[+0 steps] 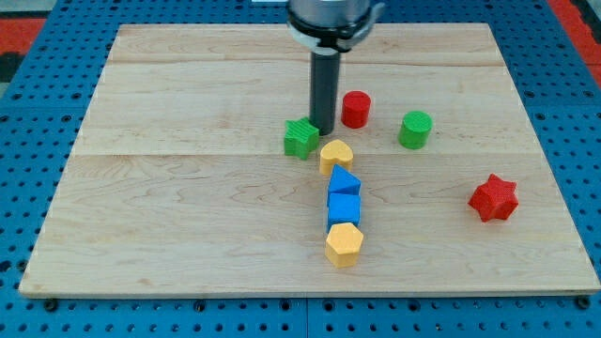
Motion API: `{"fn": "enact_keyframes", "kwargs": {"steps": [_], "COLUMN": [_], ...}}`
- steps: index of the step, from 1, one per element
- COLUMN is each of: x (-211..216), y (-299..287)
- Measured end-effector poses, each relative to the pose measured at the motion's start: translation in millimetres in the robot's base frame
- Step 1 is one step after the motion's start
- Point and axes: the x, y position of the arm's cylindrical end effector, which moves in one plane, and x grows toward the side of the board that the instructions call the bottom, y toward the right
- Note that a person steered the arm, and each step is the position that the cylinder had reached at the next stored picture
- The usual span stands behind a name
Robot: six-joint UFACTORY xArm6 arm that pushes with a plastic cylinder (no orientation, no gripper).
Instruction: Slide the green star a bit right
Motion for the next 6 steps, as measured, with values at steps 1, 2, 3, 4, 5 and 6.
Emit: {"fn": "enact_keyframes", "kwargs": {"steps": [1, 2, 3, 4, 5, 6], "x": [-17, -21, -66, -74, -3, 38], "y": [-13, -35, -83, -119, -120, -95]}}
